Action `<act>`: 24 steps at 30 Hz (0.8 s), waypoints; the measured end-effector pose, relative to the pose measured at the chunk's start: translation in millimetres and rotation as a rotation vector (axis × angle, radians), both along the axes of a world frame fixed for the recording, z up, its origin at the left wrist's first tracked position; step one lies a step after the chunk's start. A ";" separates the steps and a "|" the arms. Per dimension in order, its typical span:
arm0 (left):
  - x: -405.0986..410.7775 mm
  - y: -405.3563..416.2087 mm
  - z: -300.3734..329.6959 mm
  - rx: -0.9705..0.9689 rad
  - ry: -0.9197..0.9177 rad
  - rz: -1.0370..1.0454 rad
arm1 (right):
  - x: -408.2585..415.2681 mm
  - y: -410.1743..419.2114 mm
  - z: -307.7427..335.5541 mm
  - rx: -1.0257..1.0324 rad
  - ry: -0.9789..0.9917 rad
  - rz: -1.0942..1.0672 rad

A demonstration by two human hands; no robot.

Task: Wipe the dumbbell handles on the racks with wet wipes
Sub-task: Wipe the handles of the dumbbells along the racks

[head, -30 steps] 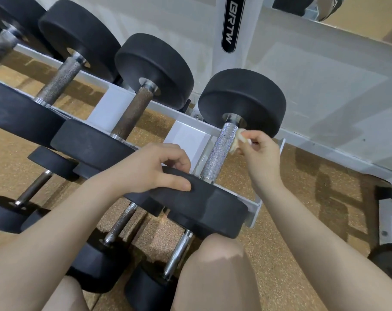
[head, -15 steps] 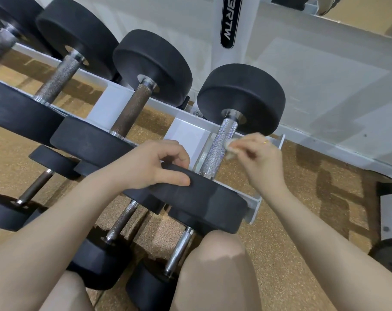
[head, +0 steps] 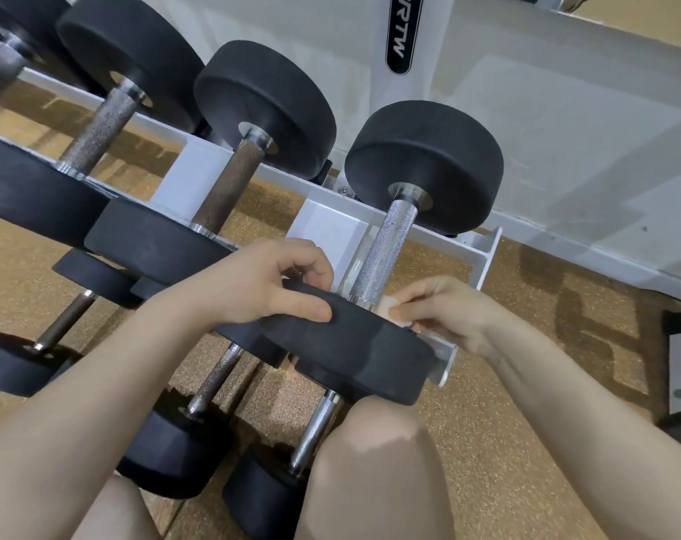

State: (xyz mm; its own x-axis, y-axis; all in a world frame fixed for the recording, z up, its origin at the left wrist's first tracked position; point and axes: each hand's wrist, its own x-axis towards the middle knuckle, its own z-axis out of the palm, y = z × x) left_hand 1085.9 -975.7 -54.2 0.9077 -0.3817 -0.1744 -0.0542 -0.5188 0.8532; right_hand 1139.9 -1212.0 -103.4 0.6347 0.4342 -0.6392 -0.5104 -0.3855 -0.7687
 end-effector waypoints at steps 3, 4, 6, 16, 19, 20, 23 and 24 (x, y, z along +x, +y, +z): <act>0.7 0.3 -0.7 -0.020 0.004 0.004 | 20.9 10.4 -5.5 0.122 0.127 -0.419; 0.7 0.2 -0.8 -0.024 0.001 0.003 | 26.3 17.1 -7.3 0.176 0.162 -0.525; 0.7 -0.5 -1.5 -0.020 -0.014 0.001 | 33.6 30.8 -12.8 0.281 0.202 -0.615; -1.1 -0.7 -3.6 -0.023 -0.053 0.020 | -9.8 7.1 -10.4 0.252 0.302 -0.255; -0.8 -0.5 -4.4 -0.025 -0.044 0.031 | 9.2 10.5 3.6 0.241 0.191 -0.380; -1.1 -0.5 -4.5 -0.028 -0.042 0.035 | 20.3 13.9 6.4 0.292 0.159 -0.524; -3.0 -1.5 -4.1 -0.037 -0.031 0.044 | 41.7 28.9 14.6 0.443 0.128 -0.854; -3.2 -1.7 -3.9 -0.039 -0.028 0.046 | 42.8 33.5 15.3 0.468 0.131 -0.891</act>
